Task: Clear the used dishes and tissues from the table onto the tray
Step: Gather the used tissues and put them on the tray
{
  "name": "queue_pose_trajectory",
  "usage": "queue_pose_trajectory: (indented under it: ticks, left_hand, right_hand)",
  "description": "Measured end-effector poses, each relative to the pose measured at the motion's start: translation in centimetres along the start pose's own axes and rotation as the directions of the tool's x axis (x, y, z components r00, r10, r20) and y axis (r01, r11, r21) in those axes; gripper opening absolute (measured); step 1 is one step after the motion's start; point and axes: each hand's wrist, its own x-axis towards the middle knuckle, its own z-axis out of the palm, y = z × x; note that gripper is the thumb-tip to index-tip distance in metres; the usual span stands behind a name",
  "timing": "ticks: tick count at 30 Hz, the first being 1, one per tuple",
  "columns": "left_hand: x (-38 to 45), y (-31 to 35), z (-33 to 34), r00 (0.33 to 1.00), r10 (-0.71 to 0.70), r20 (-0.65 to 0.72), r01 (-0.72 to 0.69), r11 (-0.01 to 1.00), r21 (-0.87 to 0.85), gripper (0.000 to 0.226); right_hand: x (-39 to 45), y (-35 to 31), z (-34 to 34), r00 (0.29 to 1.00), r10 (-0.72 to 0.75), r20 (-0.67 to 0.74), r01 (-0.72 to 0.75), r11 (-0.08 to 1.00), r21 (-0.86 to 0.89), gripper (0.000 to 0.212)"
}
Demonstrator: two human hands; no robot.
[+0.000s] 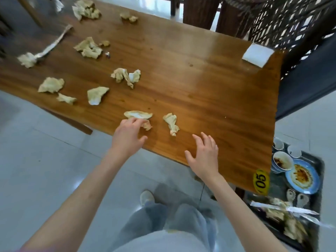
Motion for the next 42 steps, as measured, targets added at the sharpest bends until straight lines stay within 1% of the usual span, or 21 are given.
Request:
queue_pose_trajectory:
  ticks: [5, 10, 15, 18, 21, 23, 25, 27, 29, 33, 36, 38, 40, 42]
  left_hand:
    - [4.2, -3.1, 1.4, 0.996, 0.03, 0.08, -0.033, 0.999, 0.035, 0.057]
    - [8.0, -3.9, 3.2, 0.989, 0.057, 0.133, -0.066, 0.996, 0.059, 0.057]
    - [10.1, -4.2, 3.5, 0.974, 0.046, 0.22, -0.066, 0.994, 0.083, 0.061]
    - [10.6, -4.5, 3.6, 0.968, 0.043, 0.247, -0.058, 0.997, 0.053, 0.058]
    - [10.9, -4.7, 3.8, 0.959, 0.05, 0.278, -0.047, 0.999, -0.017, 0.048]
    - [11.3, -5.0, 3.7, 0.96, 0.061, 0.273, -0.052, 0.998, -0.04, 0.038]
    - [11.8, -5.3, 3.5, 0.964, 0.064, 0.26, -0.053, 0.997, -0.046, 0.03]
    - [12.4, -5.8, 3.0, 0.964, 0.055, 0.259, -0.044, 0.998, -0.048, 0.029]
    - [13.1, -6.6, 2.3, 0.971, 0.028, 0.236, -0.014, 0.998, -0.059, 0.029]
    - [15.0, -9.0, 0.2, 0.989, -0.066, 0.129, 0.073, 0.996, -0.053, 0.026]
    - [16.6, -11.5, -1.6, 0.991, -0.129, 0.045, 0.131, 0.991, -0.036, 0.025]
    - [17.5, -13.0, -2.6, 0.985, -0.171, 0.002, 0.171, 0.985, -0.006, 0.029]
    - [18.4, -14.5, -3.4, 0.98, -0.197, -0.011, 0.197, 0.98, 0.01, 0.031]
    - [19.2, -15.9, -4.0, 0.975, -0.218, 0.036, 0.217, 0.976, 0.017, 0.031]
  right_hand:
    - [2.5, -3.5, 1.9, 0.999, -0.021, 0.041, 0.021, 1.0, 0.005, 0.066]
    - [5.7, -5.7, 2.6, 0.995, -0.04, 0.093, 0.035, 0.998, 0.055, 0.069]
    - [8.2, -7.2, 2.5, 0.989, -0.042, 0.139, 0.041, 0.999, 0.01, 0.073]
    - [9.3, -7.7, 2.2, 0.981, -0.039, 0.193, 0.039, 0.999, 0.003, 0.076]
    - [10.2, -8.2, 2.2, 0.971, -0.022, 0.236, 0.022, 1.0, 0.0, 0.077]
    - [10.8, -8.5, 2.2, 0.971, -0.002, 0.24, -0.006, 1.0, 0.03, 0.07]
    - [11.4, -8.8, 2.2, 0.973, 0.008, 0.233, -0.019, 0.999, 0.047, 0.058]
    - [11.9, -9.1, 2.3, 0.972, 0.016, 0.236, -0.027, 0.999, 0.046, 0.044]
    - [12.6, -9.4, 2.3, 0.968, 0.014, 0.251, -0.025, 0.999, 0.041, 0.036]
    - [14.6, -11.0, 2.2, 0.965, -0.021, 0.26, 0.011, 0.999, 0.041, 0.032]
    - [16.4, -13.4, 2.1, 0.972, -0.054, 0.228, 0.045, 0.998, 0.045, 0.033]
    - [17.7, -15.1, 2.2, 0.976, -0.078, 0.203, 0.07, 0.996, 0.049, 0.03]
    - [19.0, -17.2, 2.6, 0.98, -0.081, 0.18, 0.074, 0.996, 0.049, 0.029]
    - [20.1, -19.3, 3.0, 0.985, -0.081, 0.155, 0.074, 0.996, 0.052, 0.028]
